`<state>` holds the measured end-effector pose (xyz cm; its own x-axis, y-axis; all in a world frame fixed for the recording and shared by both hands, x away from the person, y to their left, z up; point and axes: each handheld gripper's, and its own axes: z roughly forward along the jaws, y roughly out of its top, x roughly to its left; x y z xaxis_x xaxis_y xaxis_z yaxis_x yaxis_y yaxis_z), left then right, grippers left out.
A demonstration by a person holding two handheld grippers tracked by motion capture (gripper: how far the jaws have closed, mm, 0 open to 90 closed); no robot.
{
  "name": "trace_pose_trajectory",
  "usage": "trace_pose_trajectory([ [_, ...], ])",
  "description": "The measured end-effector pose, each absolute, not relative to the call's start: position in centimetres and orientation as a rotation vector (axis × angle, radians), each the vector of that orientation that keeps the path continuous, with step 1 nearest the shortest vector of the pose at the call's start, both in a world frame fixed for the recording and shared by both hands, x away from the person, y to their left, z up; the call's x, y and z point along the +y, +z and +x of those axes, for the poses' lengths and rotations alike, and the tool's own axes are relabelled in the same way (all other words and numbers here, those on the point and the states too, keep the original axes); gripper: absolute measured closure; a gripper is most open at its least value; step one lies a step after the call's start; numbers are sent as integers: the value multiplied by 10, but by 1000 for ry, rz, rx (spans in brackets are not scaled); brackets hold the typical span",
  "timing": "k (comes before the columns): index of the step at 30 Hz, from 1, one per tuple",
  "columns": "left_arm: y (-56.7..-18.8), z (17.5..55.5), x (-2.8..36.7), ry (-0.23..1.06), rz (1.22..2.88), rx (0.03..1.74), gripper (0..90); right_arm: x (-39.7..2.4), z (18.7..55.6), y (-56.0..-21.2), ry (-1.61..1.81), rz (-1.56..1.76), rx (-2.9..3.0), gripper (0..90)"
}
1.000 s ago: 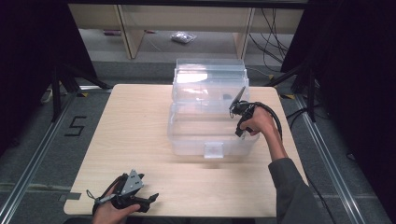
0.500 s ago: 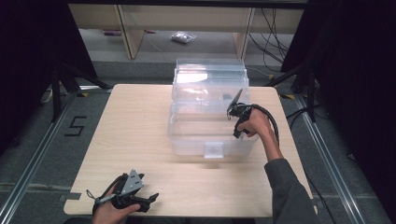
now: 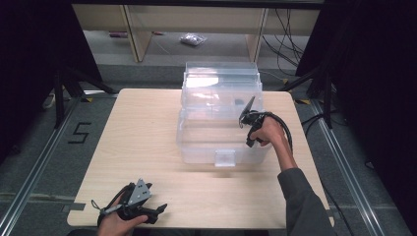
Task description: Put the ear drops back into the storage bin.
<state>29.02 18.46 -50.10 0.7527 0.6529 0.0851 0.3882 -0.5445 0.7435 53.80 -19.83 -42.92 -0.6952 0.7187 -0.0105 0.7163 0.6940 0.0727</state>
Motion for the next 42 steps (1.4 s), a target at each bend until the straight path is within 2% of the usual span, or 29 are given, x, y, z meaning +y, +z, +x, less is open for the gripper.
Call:
trace_pose_trajectory([
  [3, -500, 290, 185, 475, 2229, 779, 150, -199, 537, -426, 78, 1183, 2847, 585],
  [7, -502, 290, 184, 468, 2202, 786, 150, -197, 534, -419, 104, 1185, 2814, 512],
  [8, -500, 290, 185, 474, 2228, 781, 150, -198, 535, -417, 123, 1140, 2820, 484],
  [9, -501, 289, 185, 467, 2218, 788, 150, -198, 532, -410, 148, 1162, 2774, 387],
  [15, -501, 289, 185, 464, 2216, 785, 150, -199, 522, -392, 299, 1160, 2713, 314],
  [28, -501, 290, 184, 468, 2188, 795, 150, -204, 488, -368, 559, 1118, 2642, 263],
  [37, -501, 290, 185, 466, 2217, 785, 150, -207, 469, -366, 651, 1060, 2613, 259],
  [38, -501, 291, 185, 482, 2222, 786, 150, -206, 464, -364, 652, 1131, 2607, 256],
  [42, -502, 290, 183, 463, 2180, 801, 150, -208, 459, -366, 686, 1102, 2610, 255],
])
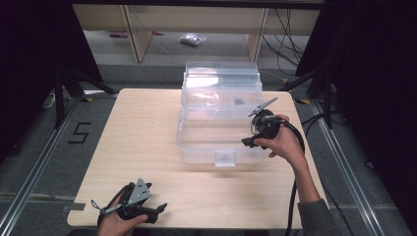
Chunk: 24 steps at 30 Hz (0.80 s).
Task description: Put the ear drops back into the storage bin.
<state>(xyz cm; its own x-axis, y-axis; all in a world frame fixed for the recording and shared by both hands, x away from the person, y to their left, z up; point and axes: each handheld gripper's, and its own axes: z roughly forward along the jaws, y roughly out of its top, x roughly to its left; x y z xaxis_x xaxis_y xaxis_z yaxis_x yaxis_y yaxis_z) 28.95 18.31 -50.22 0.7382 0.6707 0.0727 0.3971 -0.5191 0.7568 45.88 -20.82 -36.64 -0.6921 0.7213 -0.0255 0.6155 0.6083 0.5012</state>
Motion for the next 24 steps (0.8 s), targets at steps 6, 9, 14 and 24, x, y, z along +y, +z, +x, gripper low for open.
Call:
trace_pose_trajectory([
  [6, -501, 290, 185, 474, 2213, 790, 150, -211, 453, -369, 716, 1088, 2606, 254],
  [9, -502, 290, 183, 463, 2176, 804, 150, -213, 447, -369, 749, 1088, 2584, 254],
  [14, -502, 290, 184, 466, 2187, 796, 150, -213, 442, -369, 806, 1074, 2572, 252],
  [24, -500, 289, 185, 470, 2214, 797, 150, -207, 437, -368, 799, 1064, 2576, 248],
])
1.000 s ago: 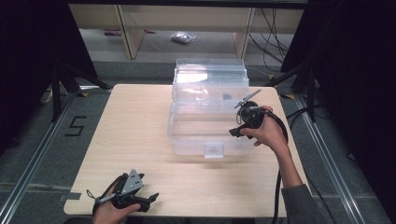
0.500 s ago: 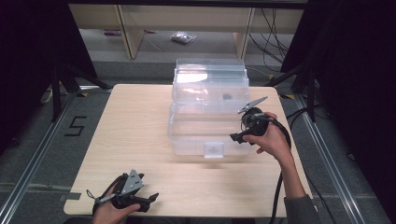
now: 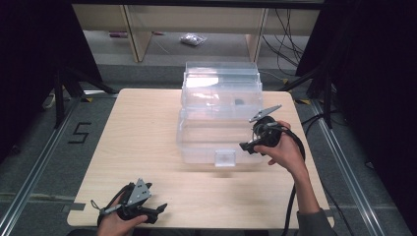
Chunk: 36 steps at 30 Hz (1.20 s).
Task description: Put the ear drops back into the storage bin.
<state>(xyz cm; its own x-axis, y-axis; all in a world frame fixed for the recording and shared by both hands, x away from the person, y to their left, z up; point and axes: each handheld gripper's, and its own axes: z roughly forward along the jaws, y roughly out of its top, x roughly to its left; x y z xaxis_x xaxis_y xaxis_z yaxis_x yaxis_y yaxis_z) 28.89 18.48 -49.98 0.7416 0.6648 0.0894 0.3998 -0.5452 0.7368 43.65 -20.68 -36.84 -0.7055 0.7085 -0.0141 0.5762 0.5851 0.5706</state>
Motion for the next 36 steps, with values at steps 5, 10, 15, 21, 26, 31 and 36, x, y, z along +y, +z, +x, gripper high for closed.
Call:
trace_pose_trajectory([
  [5, -499, 289, 185, 479, 2216, 779, 150, -203, 434, -371, 793, 1028, 2588, 247],
  [10, -499, 289, 185, 482, 2210, 777, 150, -203, 433, -371, 793, 1005, 2580, 244],
  [15, -499, 288, 184, 473, 2205, 779, 150, -204, 429, -373, 789, 1005, 2577, 239],
  [21, -499, 289, 185, 484, 2211, 776, 150, -206, 425, -376, 796, 1007, 2574, 229],
  [26, -499, 289, 185, 484, 2206, 777, 150, -205, 421, -377, 806, 1021, 2578, 220],
  [31, -499, 289, 185, 486, 2208, 778, 150, -205, 417, -380, 822, 1014, 2573, 217],
  [36, -499, 289, 185, 485, 2209, 777, 150, -205, 414, -380, 832, 994, 2580, 213],
])
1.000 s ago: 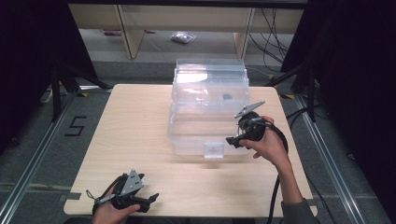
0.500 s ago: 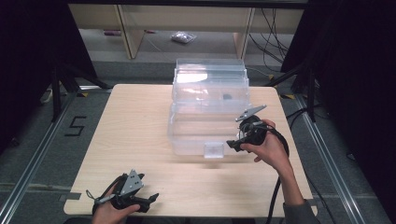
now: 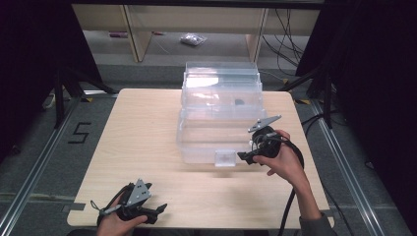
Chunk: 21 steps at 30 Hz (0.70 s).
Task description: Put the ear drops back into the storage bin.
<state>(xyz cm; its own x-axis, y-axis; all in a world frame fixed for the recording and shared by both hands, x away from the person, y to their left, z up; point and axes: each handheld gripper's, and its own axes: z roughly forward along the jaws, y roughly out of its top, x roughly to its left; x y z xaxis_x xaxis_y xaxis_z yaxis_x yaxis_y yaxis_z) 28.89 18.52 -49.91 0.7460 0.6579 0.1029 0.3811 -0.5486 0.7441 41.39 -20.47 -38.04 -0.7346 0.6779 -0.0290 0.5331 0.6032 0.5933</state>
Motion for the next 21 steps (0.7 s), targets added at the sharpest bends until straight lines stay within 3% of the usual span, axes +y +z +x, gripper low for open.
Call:
trace_pose_trajectory([
  [21, -499, 289, 185, 492, 2207, 779, 150, -203, 390, -386, 880, 978, 2579, 212],
])
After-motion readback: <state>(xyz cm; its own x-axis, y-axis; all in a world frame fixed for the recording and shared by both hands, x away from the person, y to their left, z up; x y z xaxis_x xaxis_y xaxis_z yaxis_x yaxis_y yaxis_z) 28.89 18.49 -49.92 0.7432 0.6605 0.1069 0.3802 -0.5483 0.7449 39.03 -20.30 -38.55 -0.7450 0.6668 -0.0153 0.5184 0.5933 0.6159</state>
